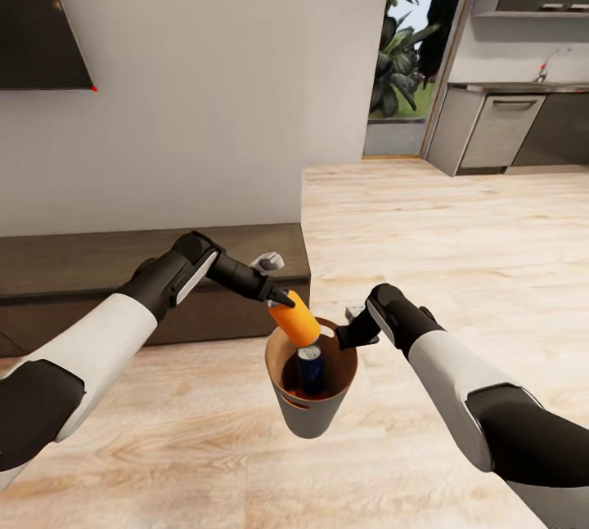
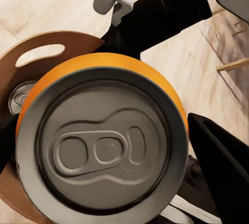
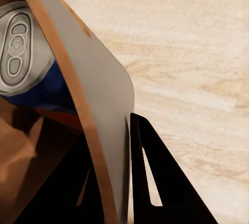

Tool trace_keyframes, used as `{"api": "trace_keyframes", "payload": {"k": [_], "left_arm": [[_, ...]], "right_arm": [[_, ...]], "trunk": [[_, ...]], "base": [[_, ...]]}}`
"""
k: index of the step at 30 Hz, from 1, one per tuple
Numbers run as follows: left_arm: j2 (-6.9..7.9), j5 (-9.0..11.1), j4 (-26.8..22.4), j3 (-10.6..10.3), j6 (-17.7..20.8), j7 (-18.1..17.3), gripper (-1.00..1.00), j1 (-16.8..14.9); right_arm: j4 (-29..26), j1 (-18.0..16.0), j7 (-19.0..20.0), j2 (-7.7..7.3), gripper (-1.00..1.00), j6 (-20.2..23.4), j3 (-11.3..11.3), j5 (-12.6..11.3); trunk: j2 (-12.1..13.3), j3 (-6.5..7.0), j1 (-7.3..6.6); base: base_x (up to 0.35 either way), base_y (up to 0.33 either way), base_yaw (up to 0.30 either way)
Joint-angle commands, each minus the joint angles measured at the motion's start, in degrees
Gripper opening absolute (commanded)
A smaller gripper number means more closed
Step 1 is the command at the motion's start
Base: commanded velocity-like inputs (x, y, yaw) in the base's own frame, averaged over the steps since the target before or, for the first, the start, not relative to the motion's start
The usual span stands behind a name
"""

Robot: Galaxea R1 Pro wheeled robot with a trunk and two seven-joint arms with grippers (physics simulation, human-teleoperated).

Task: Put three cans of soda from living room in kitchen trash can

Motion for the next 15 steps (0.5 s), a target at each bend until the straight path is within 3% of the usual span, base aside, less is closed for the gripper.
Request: {"api": "trace_keyframes", "payload": {"k": [1,9,15], "left_arm": [[-0.36,0.0,0.0,0.1,0.0,0.7,-1.00,0.0],[-1.60,0.0,0.1,0.2,-0.1,3.9,-1.00,0.3],[-1.91,0.0,4.5,-0.3,-4.0,4.2,-1.00,0.4]], "right_arm": [[0.2,-0.2,0.4,0.01,-1.00,0.3,-0.2,-1.5],[1.0,-1.6,0.4,0.17,-1.00,0.3,-0.1,-1.5],[1.6,-2.0,0.4,0.78,-1.00,0.3,-0.1,-1.5]], "trunk": [[0.0,0.00,0.00],[0.0,0.00,0.00],[0.0,0.00,0.00]], "base": [[0.000,0.000,0.000],[0.000,0.000,0.000],[0.000,0.000,0.000]]}}
